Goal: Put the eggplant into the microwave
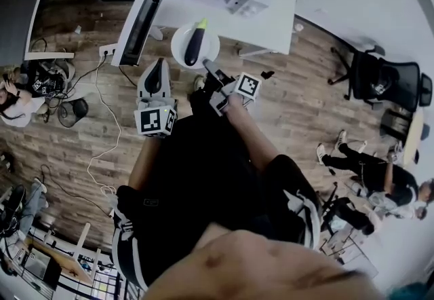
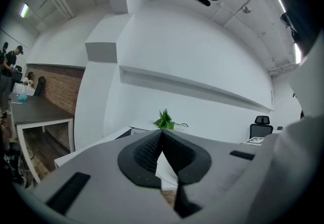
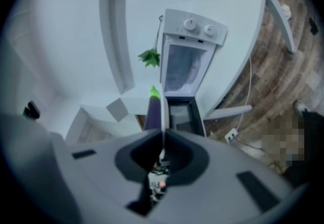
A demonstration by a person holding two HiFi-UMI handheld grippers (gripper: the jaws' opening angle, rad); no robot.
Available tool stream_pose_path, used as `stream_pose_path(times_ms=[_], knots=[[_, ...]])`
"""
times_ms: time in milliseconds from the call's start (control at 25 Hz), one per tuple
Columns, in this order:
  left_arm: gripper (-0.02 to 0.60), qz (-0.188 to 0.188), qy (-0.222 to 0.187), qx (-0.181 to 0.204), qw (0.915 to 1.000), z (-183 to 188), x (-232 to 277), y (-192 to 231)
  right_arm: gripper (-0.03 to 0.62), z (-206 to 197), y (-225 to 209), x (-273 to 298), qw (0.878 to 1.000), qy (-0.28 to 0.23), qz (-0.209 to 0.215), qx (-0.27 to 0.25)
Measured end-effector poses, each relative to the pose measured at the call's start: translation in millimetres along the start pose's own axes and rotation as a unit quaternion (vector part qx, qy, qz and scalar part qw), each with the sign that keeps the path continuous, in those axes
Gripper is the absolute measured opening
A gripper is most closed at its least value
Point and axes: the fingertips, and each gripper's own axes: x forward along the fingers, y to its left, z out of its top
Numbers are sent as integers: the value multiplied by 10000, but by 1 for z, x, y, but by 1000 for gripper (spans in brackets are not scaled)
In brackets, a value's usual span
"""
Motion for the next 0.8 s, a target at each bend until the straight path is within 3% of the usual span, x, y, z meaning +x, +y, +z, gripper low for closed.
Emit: stream_pose_path(times_ms=[360, 800], knots=[[32, 357, -2, -29, 9994, -3, 27, -27, 40, 47, -13, 2, 9993, 370, -87, -73], [32, 540, -21, 89, 9985, -1, 37, -34, 38, 69, -25, 11, 9990, 419, -134, -38]])
